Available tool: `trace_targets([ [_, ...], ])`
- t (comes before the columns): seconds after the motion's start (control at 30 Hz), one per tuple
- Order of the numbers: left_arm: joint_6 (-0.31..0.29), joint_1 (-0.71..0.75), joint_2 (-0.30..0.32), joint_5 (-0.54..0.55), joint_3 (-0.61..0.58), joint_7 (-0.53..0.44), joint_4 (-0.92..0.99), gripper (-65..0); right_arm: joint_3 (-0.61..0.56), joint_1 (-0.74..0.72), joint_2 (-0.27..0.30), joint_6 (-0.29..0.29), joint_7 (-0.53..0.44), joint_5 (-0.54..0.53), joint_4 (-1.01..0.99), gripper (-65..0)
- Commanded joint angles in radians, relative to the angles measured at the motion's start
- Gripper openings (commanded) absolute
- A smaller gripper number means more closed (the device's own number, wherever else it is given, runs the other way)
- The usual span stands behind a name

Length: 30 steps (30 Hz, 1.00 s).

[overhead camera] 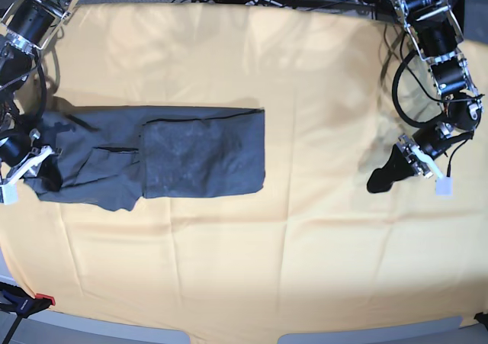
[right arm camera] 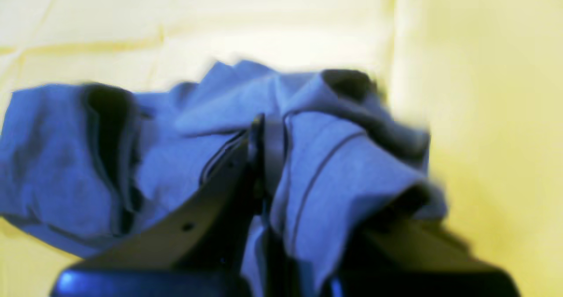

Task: Fold the T-shirt properly
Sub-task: 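Grasp the folded bundle with the right gripper and lift it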

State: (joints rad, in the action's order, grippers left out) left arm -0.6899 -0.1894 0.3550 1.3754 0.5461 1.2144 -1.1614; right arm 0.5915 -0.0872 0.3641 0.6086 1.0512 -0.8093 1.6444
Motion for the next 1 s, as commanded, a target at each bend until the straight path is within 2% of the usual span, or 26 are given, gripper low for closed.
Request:
trace_targets([
  [0.0, -0.008, -0.006, 0.024, 0.026, 0.004, -0.013, -0.015, -65.0, 0.005, -0.021, 0.018, -0.003, -0.024, -0.028, 0.053, -65.0],
  [0.1, -0.008, 0.031, 0.033, 0.024, 0.004, -0.013, -0.015, -65.0, 0.004, -0.021, 0.008, -0.026, 0.011, -0.074, 0.153, -65.0],
  [0.17, -0.008, 0.052, 0.032, 0.026, 0.004, -0.014, -0.015, -65.0, 0.003, -0.02, -0.015, -0.02, 0.024, -0.113, 0.211, -65.0],
  [0.3, -0.008, 0.091, 0.032, 0.028, 0.004, -0.017, -0.015, -65.0, -0.038, -0.002, -0.088, 0.003, 0.032, -0.187, 0.293, -65.0],
  [0.4, -0.008, 0.106, 0.033, 0.029, 0.004, -0.017, -0.015, -65.0, -0.145, -0.002, -0.161, 0.022, 0.034, -0.181, 0.301, -65.0],
  [0.57, -0.008, 0.111, 0.033, 0.029, 0.004, -0.017, -0.015, -65.0, -0.349, -0.007, -0.288, 0.038, 0.021, -0.074, 0.301, -65.0],
  [0.77, -0.008, 0.112, 0.033, 0.029, 0.004, -0.016, -0.015, -65.0, -0.526, -0.01, -0.391, 0.062, 0.008, 0.01, 0.301, -65.0],
  [0.87, -0.008, 0.112, 0.033, 0.03, 0.004, -0.017, -0.015, -65.0, -0.609, -0.01, -0.426, 0.061, -0.062, 0.123, 0.284, -65.0],
  [0.97, -0.008, 0.112, 0.033, 0.029, 0.004, -0.017, -0.015, -65.0, -0.687, -0.01, -0.433, 0.05, -0.161, 0.229, 0.231, -65.0],
])
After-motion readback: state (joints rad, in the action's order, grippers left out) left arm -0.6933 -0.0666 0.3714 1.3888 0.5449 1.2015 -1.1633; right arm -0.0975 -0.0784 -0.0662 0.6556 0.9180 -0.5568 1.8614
